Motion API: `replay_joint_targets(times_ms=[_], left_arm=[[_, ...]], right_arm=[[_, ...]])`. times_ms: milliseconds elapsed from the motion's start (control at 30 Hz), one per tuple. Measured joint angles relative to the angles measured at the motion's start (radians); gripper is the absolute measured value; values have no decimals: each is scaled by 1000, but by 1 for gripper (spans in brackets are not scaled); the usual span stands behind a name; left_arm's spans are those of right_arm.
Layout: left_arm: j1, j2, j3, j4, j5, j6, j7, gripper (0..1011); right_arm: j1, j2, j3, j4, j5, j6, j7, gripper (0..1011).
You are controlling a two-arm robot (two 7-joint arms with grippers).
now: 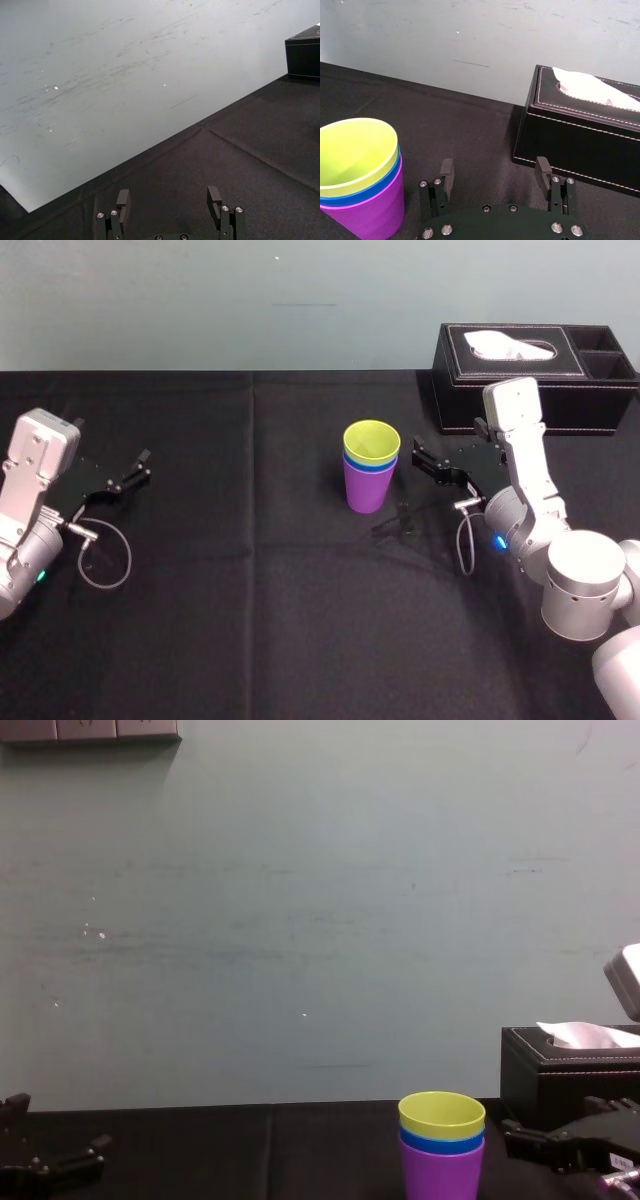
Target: Stack the three plastic cups sequentially using one hand.
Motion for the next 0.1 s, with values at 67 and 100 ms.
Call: replay_joint_targets(times_ms=[67, 100], left_arm=[[0, 0, 0, 0, 0, 0, 0, 1011], [0, 0, 0, 0, 0, 0, 0, 1012]], right_arm=[[0, 0, 0, 0, 0, 0, 0, 1003], [0, 0, 0, 0, 0, 0, 0, 1002]])
